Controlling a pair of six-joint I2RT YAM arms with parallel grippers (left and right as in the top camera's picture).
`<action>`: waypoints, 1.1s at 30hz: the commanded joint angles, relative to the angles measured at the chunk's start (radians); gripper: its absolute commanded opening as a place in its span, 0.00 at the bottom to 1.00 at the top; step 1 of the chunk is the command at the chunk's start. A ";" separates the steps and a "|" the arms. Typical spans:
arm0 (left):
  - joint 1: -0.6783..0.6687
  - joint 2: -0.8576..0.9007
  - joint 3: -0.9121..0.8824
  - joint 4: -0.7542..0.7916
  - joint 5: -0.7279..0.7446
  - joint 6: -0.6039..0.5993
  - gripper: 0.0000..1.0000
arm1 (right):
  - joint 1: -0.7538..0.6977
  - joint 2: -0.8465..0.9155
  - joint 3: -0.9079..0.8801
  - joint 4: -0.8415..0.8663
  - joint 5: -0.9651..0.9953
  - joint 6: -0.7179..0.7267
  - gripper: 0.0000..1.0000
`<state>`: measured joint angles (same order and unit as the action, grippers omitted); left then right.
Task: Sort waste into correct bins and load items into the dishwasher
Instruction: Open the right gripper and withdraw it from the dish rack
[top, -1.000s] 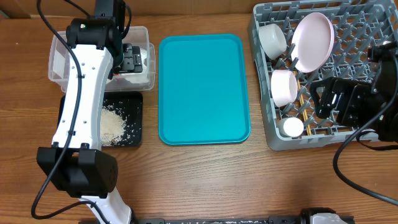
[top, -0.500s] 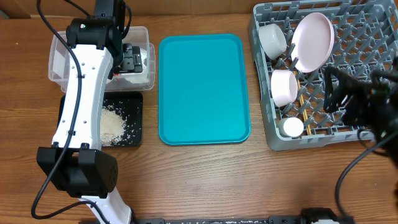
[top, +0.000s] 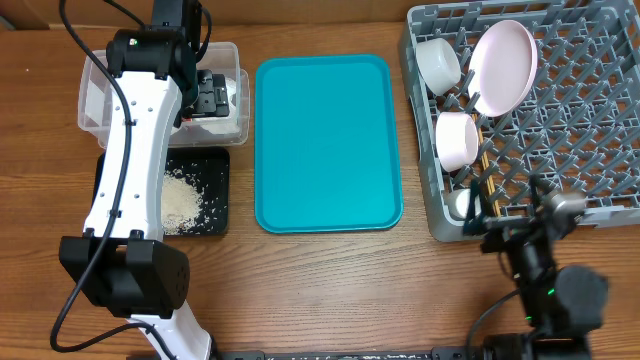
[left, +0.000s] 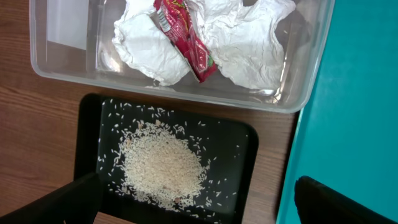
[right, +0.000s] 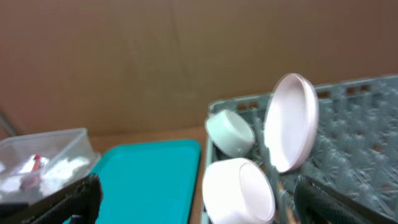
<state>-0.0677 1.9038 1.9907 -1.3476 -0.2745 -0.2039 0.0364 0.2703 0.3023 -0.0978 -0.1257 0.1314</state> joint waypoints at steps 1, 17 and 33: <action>0.002 -0.027 0.021 -0.002 -0.014 -0.006 1.00 | 0.029 -0.098 -0.145 0.108 0.001 -0.001 1.00; 0.002 -0.027 0.021 -0.002 -0.013 -0.006 1.00 | 0.071 -0.268 -0.294 0.026 0.020 0.000 1.00; 0.002 -0.027 0.021 -0.002 -0.013 -0.006 1.00 | 0.072 -0.267 -0.294 0.024 0.020 -0.001 1.00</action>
<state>-0.0677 1.9038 1.9907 -1.3476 -0.2745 -0.2039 0.1009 0.0128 0.0185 -0.0765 -0.1150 0.1307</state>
